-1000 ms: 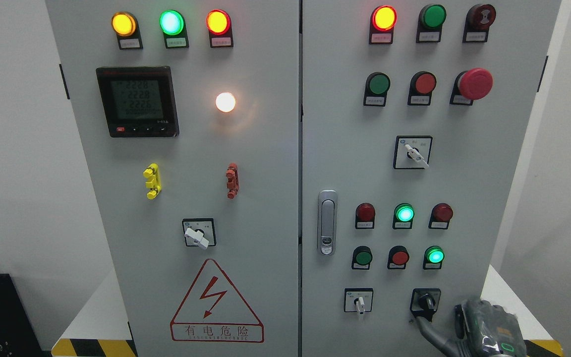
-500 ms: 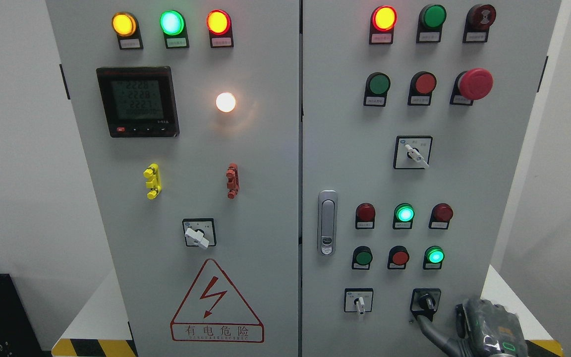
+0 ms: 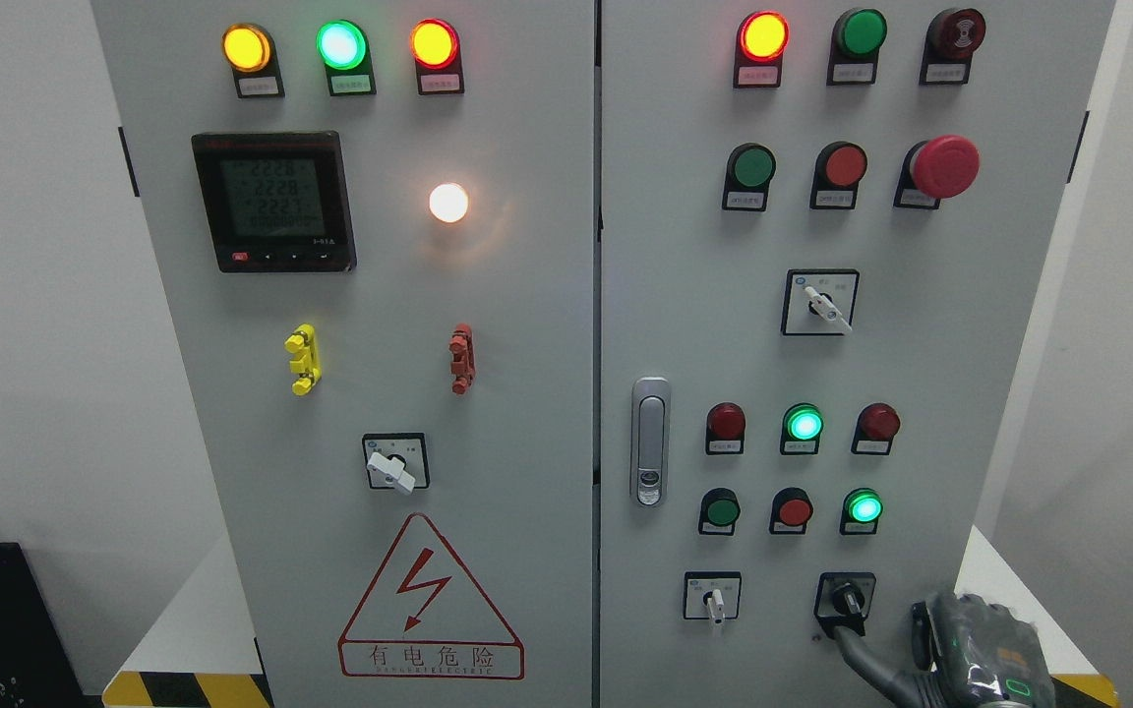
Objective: Flip black knob to close circuit
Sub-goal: 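Grip the black knob with the right hand and twist it, then release the knob and lower the right hand away from the cabinet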
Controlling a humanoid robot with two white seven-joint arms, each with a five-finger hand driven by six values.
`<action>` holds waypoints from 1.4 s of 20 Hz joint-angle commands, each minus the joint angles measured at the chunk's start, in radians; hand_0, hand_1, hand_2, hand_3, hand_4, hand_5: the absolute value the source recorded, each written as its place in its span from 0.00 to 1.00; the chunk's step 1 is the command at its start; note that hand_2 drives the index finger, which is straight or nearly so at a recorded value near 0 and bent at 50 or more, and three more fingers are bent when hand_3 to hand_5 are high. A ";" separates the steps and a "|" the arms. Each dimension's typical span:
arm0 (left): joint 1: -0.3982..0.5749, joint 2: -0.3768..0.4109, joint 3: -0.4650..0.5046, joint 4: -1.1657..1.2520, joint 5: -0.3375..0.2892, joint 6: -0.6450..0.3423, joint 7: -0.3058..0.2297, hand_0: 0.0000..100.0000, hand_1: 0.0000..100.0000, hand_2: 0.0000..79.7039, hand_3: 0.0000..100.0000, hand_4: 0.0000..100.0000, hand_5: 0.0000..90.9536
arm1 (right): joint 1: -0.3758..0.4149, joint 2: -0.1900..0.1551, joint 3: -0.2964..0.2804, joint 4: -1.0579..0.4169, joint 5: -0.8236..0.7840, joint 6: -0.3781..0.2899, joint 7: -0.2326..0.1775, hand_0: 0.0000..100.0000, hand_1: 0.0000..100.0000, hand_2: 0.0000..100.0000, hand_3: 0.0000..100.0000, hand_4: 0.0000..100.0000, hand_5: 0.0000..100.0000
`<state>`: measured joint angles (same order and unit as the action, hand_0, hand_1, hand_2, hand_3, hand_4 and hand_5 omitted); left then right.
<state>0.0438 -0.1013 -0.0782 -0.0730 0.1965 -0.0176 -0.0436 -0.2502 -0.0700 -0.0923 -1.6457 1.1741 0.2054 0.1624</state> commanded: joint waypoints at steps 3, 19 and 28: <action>-0.001 0.000 0.000 0.001 -0.002 -0.001 0.001 0.12 0.56 0.00 0.00 0.00 0.00 | -0.001 0.001 -0.018 -0.006 -0.004 0.006 -0.003 0.00 0.13 0.93 1.00 0.87 0.89; -0.001 0.000 0.000 0.001 0.001 -0.001 0.001 0.12 0.56 0.00 0.00 0.00 0.00 | 0.006 0.035 0.055 -0.005 -0.004 0.023 -0.021 0.00 0.13 0.93 1.00 0.86 0.90; 0.001 0.000 0.000 0.001 0.001 -0.001 0.001 0.12 0.56 0.00 0.00 0.00 0.00 | 0.052 0.090 0.065 0.006 -0.007 0.016 -0.072 0.00 0.13 0.93 1.00 0.86 0.90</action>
<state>0.0436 -0.1013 -0.0782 -0.0727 0.1965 -0.0176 -0.0436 -0.2292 -0.0299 -0.0431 -1.6447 1.1697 0.2274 0.1064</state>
